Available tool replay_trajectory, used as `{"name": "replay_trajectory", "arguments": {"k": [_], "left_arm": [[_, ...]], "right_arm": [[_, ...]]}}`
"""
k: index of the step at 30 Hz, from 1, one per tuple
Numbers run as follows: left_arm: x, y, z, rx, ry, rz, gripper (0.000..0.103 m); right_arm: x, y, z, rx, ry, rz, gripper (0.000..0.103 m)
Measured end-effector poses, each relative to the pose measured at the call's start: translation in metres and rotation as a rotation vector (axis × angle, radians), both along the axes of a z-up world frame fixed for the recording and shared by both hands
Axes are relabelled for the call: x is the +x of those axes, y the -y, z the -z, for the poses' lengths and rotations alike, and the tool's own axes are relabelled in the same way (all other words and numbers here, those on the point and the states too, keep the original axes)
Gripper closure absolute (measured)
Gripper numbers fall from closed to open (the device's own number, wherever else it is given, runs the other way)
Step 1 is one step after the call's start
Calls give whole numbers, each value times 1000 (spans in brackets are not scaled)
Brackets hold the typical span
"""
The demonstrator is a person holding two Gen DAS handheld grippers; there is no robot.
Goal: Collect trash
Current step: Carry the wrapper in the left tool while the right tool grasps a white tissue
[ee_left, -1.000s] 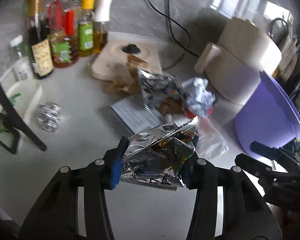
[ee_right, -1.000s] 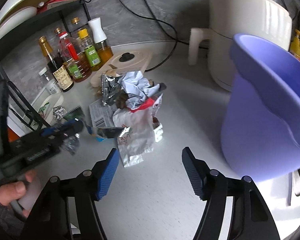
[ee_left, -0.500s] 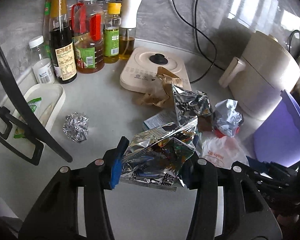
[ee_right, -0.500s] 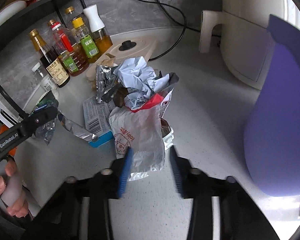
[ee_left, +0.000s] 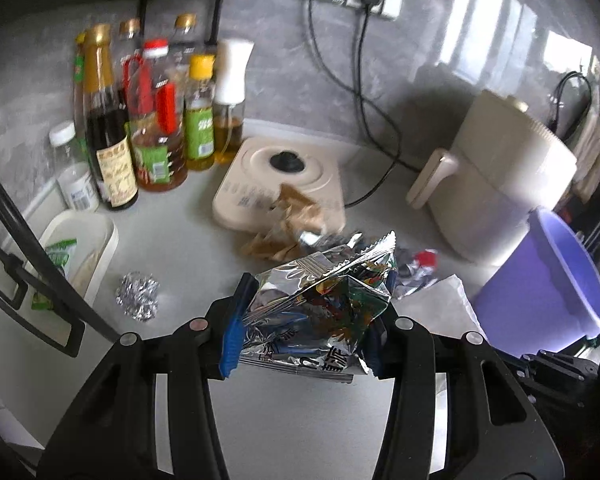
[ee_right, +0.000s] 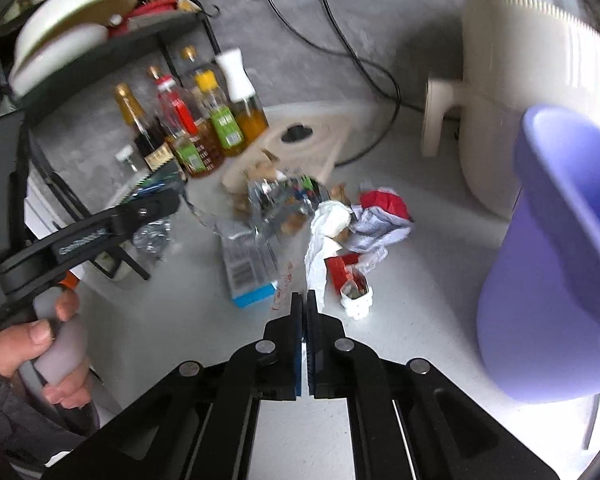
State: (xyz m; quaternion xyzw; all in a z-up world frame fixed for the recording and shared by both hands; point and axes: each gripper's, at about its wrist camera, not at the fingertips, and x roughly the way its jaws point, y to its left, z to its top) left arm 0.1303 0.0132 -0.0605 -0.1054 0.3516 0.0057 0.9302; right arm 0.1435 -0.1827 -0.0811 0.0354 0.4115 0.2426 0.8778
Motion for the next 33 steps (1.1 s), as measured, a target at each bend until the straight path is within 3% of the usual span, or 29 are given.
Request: {"name": "replay_trajectory", "arguments": {"k": [16,33], "left_arm": [[-18,38,-65,3,163,64,55],[-1,111,-102,-4,249,222,55]], "right_arm": [[-38,57,-92,84,242,71,101],[-53,134,-125,55,364,317,100]]}}
